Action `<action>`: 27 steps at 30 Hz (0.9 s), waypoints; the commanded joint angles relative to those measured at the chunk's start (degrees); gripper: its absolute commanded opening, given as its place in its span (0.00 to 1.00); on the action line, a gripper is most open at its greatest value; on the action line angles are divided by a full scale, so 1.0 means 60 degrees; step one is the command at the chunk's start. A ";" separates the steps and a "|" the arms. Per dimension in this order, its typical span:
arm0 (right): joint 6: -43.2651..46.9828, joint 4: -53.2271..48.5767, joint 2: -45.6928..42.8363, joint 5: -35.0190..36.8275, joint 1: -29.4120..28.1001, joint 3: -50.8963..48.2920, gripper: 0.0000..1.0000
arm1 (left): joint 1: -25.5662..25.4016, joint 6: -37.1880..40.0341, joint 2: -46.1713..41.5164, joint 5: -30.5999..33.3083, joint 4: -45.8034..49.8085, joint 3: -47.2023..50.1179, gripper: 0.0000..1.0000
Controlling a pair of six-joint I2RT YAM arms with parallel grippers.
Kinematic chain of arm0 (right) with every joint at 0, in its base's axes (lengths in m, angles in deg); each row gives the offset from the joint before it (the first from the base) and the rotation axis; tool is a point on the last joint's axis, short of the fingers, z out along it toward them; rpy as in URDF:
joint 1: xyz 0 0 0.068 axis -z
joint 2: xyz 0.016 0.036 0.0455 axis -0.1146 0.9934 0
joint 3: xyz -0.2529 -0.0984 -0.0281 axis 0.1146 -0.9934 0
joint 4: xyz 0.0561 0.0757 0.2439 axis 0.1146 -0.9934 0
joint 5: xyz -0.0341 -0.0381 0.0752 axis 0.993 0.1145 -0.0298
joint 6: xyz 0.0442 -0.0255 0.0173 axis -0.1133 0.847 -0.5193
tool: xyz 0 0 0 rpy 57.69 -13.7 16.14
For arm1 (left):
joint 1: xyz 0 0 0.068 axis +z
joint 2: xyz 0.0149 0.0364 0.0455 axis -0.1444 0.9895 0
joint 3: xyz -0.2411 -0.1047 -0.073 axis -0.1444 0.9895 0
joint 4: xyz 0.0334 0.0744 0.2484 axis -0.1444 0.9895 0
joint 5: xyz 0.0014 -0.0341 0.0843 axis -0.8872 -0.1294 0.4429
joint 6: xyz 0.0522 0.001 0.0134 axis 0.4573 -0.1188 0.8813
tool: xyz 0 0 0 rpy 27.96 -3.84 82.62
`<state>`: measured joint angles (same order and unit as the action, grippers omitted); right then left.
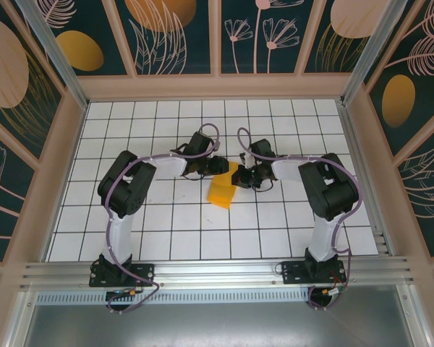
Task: Fold a paper plane with a square sheet of paper (fold left side to right side)
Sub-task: First fold the square sheet of paper in half at the center of the table.
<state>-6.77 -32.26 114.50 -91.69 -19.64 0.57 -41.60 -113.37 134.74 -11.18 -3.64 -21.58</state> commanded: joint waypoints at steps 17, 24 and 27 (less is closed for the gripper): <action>0.0246 -0.1208 0.0902 0.1631 -0.0100 -0.0396 0.01 | 0.0291 0.0487 -0.1409 0.0797 0.0546 0.0464 0.48; 0.0219 -0.1196 0.0816 0.1657 -0.0086 -0.0381 0.01 | 0.0292 0.0179 -0.2104 -0.0670 -0.0321 0.1287 0.45; 0.0163 -0.1114 0.0815 0.1577 -0.0099 -0.0390 0.01 | 0.0211 -0.0011 -0.1883 -0.1152 -0.0755 0.1432 0.44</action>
<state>-6.38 -32.28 114.61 -91.67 -19.68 0.83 -39.94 -112.32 122.71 -13.26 -5.02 -14.61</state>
